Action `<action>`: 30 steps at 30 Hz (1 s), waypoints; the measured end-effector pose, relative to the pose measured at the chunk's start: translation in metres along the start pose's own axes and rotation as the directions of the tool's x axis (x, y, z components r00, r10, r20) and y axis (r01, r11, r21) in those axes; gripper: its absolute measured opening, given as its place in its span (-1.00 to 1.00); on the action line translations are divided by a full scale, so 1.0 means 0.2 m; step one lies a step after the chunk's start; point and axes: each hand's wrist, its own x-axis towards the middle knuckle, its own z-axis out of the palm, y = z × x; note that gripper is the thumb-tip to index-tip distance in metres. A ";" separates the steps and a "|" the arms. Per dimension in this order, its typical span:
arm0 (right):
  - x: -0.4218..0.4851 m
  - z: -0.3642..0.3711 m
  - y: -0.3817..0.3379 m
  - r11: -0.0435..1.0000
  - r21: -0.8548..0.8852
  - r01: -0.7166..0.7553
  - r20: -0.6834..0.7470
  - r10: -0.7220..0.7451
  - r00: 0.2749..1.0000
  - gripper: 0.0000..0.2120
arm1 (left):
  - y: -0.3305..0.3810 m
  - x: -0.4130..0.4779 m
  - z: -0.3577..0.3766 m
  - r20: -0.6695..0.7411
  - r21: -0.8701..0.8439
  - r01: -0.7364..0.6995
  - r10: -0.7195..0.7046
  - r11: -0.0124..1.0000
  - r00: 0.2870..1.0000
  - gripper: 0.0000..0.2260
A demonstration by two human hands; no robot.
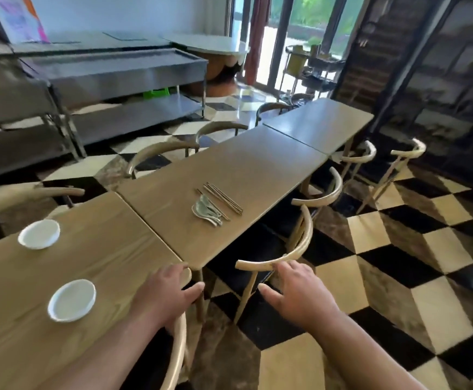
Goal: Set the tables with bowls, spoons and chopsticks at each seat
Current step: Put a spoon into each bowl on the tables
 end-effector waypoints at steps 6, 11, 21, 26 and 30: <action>0.52 -0.14 -0.06 0.999 -0.017 0.040 0.041 -0.039 0.998 -0.29 | 0.03 0.45 -0.11 -0.002 -0.022 0.032 -0.032 0.999 0.999 -0.31; 0.90 -0.14 -0.13 0.994 -0.050 0.092 0.124 -0.085 0.989 -0.28 | 0.07 0.74 -0.15 0.019 -0.032 0.075 -0.075 0.997 0.997 -0.26; 1.86 0.02 -0.16 0.951 -0.026 0.309 0.286 -0.289 0.914 -0.29 | 0.23 1.39 -0.07 0.047 -0.013 0.273 -0.272 0.962 0.961 -0.27; 2.32 0.25 -0.11 0.939 0.001 0.344 0.384 -0.318 0.867 -0.36 | 0.24 1.72 0.11 0.146 -0.064 0.417 -0.405 0.907 0.903 -0.30; 2.57 0.46 -0.09 0.950 0.029 0.311 0.415 -0.294 0.861 -0.44 | 0.23 1.95 0.28 0.217 -0.179 0.544 -0.507 0.820 0.834 -0.35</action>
